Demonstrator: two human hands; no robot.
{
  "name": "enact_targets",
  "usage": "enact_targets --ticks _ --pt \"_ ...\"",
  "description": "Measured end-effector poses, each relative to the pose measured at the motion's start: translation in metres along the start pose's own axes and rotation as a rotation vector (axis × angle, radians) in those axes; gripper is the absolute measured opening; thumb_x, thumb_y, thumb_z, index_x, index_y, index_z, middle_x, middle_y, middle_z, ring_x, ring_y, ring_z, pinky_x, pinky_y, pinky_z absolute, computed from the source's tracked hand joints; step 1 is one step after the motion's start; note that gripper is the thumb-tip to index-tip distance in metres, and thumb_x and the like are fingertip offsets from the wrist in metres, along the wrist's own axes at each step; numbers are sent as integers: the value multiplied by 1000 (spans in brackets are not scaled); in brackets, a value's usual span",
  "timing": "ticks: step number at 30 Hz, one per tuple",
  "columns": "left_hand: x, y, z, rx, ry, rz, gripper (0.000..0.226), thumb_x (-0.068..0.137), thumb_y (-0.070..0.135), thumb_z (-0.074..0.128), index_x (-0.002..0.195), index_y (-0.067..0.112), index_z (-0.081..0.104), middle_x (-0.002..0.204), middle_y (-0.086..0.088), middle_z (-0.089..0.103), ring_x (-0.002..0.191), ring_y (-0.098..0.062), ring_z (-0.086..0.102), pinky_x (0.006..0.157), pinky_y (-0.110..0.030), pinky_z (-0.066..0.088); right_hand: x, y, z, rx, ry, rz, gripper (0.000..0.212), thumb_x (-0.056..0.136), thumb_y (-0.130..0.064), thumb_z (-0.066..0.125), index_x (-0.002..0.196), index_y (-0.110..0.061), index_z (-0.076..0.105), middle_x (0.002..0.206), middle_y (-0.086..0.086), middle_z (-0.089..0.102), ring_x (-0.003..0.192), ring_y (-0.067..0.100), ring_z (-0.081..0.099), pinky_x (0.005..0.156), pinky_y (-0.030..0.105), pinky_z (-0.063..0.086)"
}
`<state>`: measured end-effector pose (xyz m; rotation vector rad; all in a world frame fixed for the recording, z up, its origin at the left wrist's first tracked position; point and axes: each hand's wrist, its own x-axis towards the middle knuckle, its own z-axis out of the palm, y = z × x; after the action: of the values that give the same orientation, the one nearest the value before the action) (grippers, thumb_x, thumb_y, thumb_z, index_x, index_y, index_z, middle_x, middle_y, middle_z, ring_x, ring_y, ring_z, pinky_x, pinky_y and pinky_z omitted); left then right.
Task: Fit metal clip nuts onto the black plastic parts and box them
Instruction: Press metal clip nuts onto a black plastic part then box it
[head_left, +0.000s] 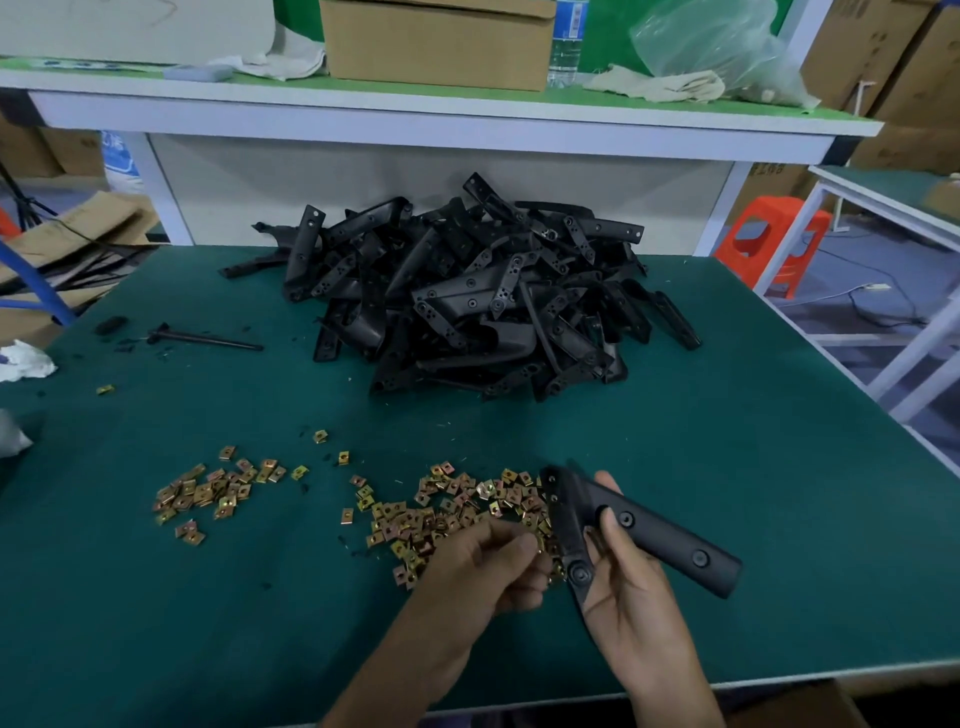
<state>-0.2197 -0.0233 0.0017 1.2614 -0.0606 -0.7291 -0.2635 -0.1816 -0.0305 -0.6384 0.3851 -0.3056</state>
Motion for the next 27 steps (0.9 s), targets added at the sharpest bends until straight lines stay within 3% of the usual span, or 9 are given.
enact_targets --ticks 5,7,9,15,20,27 --pt "0 -3 11 12 8 -25 11 99 11 60 100 3 66 84 -8 75 73 -13 68 68 -23 55 -1 0 0 -46 -24 -24 42 95 -21 56 135 -27 65 120 11 72 90 16 71 73 30 61" --pt "0 -4 13 19 17 -18 10 99 11 60 99 3 66 82 -7 74 72 -12 67 67 -23 55 -1 1 0 -84 -39 -33 41 94 -24 58 133 -30 66 110 10 72 84 16 68 75 31 57" --pt "2 -5 14 25 29 -12 10 99 11 61 98 3 67 79 -5 73 69 -11 65 65 -22 54 -1 2 -1 -106 -53 -34 41 93 -24 58 133 -31 67 109 12 71 85 17 67 78 32 55" --pt "5 -9 15 38 51 12 10 98 13 63 92 7 68 73 -1 69 64 -8 61 61 -21 51 -4 4 0 -156 -93 -27 50 89 -8 59 136 -25 63 112 18 71 82 20 70 67 33 60" --pt "7 -13 18 -29 71 -6 12 99 13 61 91 7 67 71 -1 66 63 -8 59 59 -22 50 -3 4 -1 -142 -78 -37 47 87 -6 60 130 -25 68 119 18 71 90 21 73 70 33 61" --pt "8 -14 22 -137 39 -7 12 98 14 61 96 3 64 73 -4 67 63 -10 61 59 -22 51 -3 4 -5 -128 -87 -34 48 84 -11 63 128 -29 70 120 18 69 85 21 70 69 31 60"
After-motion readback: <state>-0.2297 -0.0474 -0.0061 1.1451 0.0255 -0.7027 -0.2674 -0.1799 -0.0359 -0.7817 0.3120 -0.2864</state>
